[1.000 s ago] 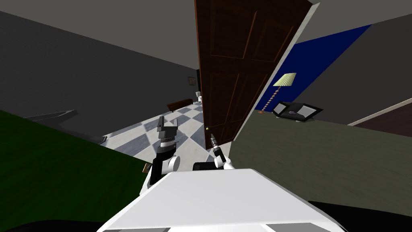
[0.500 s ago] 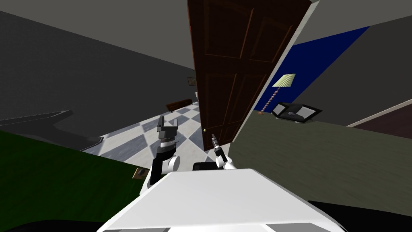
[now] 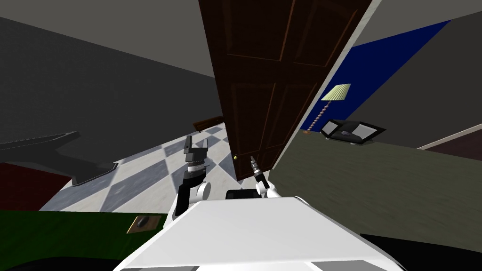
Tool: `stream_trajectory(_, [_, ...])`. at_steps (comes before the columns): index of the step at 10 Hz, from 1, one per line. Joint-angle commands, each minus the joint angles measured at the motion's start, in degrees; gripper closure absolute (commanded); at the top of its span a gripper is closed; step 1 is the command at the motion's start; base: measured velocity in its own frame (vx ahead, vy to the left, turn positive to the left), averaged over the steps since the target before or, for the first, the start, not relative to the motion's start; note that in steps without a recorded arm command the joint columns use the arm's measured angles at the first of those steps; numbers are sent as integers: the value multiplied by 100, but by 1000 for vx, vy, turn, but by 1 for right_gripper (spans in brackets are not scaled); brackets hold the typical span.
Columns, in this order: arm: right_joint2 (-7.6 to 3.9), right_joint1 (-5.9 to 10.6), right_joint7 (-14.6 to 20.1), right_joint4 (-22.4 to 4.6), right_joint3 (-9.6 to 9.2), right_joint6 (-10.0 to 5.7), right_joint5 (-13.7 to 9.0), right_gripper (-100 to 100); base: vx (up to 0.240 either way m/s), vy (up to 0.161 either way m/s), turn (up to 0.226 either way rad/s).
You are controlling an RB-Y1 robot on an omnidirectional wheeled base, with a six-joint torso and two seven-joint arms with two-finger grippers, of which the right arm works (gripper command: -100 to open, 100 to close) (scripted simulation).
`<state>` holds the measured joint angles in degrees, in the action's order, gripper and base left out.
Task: Push the door open
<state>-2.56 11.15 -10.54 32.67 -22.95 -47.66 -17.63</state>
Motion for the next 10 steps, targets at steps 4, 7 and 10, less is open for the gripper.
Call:
stream_trajectory(4, [152,-47,-54,102,35,43,0,-100,122,145,15])
stream_trajectory(7, [390,-41,-63,95,48,38,-2,-100,23,183,4])
stream_trajectory(10, [462,-22,-69,45,58,22,-5,100,-20,76,8])
